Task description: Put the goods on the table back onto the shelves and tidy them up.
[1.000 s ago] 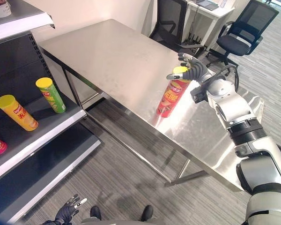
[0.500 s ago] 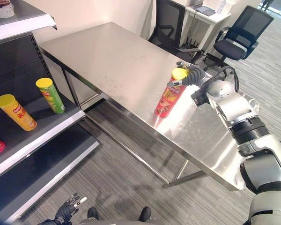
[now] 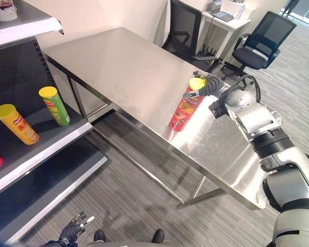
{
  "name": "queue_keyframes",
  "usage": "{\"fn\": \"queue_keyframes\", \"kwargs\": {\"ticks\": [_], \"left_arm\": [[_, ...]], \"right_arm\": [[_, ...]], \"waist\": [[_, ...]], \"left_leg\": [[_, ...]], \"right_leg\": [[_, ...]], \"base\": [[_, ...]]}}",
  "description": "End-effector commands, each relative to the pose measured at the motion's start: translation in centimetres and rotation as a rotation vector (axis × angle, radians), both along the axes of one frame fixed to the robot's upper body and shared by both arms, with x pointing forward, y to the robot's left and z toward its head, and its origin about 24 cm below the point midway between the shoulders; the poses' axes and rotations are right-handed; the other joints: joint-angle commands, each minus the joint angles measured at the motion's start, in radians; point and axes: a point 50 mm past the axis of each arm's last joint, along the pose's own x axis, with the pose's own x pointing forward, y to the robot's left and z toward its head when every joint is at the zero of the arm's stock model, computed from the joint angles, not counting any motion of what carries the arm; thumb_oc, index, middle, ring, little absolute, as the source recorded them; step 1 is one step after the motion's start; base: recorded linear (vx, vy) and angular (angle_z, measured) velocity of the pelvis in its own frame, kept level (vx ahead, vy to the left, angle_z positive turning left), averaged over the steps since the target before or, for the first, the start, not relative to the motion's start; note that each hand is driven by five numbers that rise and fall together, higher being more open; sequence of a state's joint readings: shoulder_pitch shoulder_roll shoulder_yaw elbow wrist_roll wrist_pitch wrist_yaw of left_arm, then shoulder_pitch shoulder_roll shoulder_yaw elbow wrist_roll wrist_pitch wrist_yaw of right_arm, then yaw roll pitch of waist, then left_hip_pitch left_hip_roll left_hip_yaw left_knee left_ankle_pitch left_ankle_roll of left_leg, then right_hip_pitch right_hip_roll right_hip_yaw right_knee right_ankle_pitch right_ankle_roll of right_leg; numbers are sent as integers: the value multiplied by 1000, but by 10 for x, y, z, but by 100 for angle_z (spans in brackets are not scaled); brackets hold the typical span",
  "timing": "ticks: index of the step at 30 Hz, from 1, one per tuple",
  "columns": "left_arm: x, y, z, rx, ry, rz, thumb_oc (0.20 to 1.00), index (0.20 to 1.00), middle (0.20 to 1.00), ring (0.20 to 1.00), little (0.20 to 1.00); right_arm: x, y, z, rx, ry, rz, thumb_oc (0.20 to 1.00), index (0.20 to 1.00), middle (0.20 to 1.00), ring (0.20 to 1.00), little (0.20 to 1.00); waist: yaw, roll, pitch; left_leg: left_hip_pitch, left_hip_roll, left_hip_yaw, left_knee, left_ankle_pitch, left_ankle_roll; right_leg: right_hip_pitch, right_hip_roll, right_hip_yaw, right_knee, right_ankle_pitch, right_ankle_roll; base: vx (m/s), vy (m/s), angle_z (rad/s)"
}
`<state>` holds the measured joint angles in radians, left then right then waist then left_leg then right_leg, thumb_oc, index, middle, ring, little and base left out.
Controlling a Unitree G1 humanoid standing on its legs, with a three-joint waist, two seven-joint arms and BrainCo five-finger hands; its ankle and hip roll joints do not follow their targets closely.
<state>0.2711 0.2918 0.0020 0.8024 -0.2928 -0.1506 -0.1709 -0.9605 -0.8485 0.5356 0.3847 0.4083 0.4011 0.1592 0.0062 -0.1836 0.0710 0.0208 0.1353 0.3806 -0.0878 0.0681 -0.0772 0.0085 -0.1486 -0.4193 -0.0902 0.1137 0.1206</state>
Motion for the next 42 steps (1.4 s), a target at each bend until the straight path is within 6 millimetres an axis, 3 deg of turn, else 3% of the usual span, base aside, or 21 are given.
{"fn": "queue_keyframes", "kwargs": {"ticks": [1,7,12,17,18,20,21,22,23,27,29,31,32,34,36,37,42], "left_arm": [[17,10,10,48,-59,-42,1000,1000,1000,1000,1000],[16,11,10,53,-61,-33,1000,1000,1000,1000,1000],[20,12,12,66,-79,-37,1000,1000,1000,1000,1000],[26,12,16,74,-106,-52,1000,1000,1000,1000,1000],[28,13,18,75,-116,-61,1000,1000,1000,1000,1000],[30,15,19,73,-119,-60,1000,1000,1000,1000,1000],[32,15,20,69,-124,-68,1000,1000,1000,1000,1000],[38,15,21,75,-128,-93,1000,1000,1000,1000,1000],[38,14,21,75,-128,-93,1000,1000,1000,1000,1000],[36,13,17,64,-105,-94,1000,1000,1000,1000,1000],[29,10,13,56,-79,-87,1000,1000,1000,1000,1000],[26,9,11,54,-68,-87,1000,1000,1000,1000,1000],[20,10,10,54,-56,-79,1000,1000,1000,1000,1000],[15,11,9,55,-45,-87,1000,1000,1000,1000,1000],[14,9,8,40,-42,-81,1000,1000,1000,1000,1000],[9,8,6,29,-29,-65,1000,1000,1000,1000,1000],[-4,9,5,6,-21,-18,1000,1000,1000,1000,1000]], "right_arm": [[6,1,11,-67,22,-7,200,200,200,200,200],[3,-5,22,-71,-44,-35,200,200,200,200,200],[-9,-3,40,-32,-199,-15,200,200,200,200,200],[-31,6,64,77,-430,73,200,200,200,200,200],[-43,17,78,115,-537,155,200,200,200,200,200],[-56,29,86,122,-608,244,200,200,200,200,200],[-68,40,95,78,-661,324,200,200,200,200,200],[-80,44,106,43,-731,377,200,200,200,200,200],[-80,44,106,43,-732,376,200,200,200,200,200],[-97,45,104,49,-758,454,200,200,200,200,200],[-103,46,107,42,-780,472,200,200,200,200,200],[-105,49,109,47,-790,487,200,200,200,200,200],[-109,52,114,64,-822,517,200,200,200,200,200],[-114,53,118,49,-840,536,200,200,200,200,200],[-117,51,119,38,-846,535,200,200,200,200,200],[-117,50,118,16,-845,529,200,200,200,200,200],[-117,52,107,-56,-807,517,200,200,200,200,200]], "waist": [[18,8,35],[16,2,37],[8,-1,38],[9,4,43],[14,9,46],[21,13,46],[29,17,47],[39,30,51],[39,31,49],[51,31,28],[81,20,18],[94,17,19],[129,14,39],[148,22,64],[144,30,84],[136,26,90],[115,29,75]], "left_leg": [[4,42,23,1,33,-65],[10,36,23,1,26,-62],[4,22,24,1,19,-49],[0,3,20,1,4,-32],[-1,-8,20,1,-1,-24],[-6,-15,18,1,0,-18],[-8,-12,11,1,7,-15],[-16,2,-8,1,21,-6],[-19,3,-8,1,23,-6],[-44,29,-60,1,53,-12],[-70,47,-92,1,89,-39],[-88,60,-109,1,113,-55],[-129,96,-148,1,164,-90],[-168,125,-177,1,213,-115],[-194,152,-128,1,246,-117],[-179,172,-65,16,238,-111],[-75,210,-66,124,149,-112]], "right_leg": [[89,-24,5,3,4,60],[91,-27,11,3,8,62],[78,-39,20,3,25,71],[61,-62,34,3,55,85],[56,-79,32,3,84,98],[52,-89,24,11,99,102],[52,-95,23,45,93,101],[44,-84,45,148,34,95],[41,-84,45,148,35,94],[73,-7,161,182,-77,67],[133,32,135,105,-120,30],[150,56,113,74,-128,18],[165,102,77,26,-133,-2],[172,126,32,3,-125,-13],[166,120,-24,3,-115,-18],[157,105,-46,3,-105,-15],[126,38,-100,3,-62,-10]], "base": [[0,0,0],[0,0,0],[-15,36,-1],[-19,62,-9],[-39,67,-6],[-67,55,-10],[-138,10,-3],[-125,-1,4],[-101,-14,13],[-69,-80,41],[-103,-212,56],[-148,-241,46],[-217,-314,37],[-274,-269,76],[-287,-42,155],[-261,39,94],[-199,98,31]]}}
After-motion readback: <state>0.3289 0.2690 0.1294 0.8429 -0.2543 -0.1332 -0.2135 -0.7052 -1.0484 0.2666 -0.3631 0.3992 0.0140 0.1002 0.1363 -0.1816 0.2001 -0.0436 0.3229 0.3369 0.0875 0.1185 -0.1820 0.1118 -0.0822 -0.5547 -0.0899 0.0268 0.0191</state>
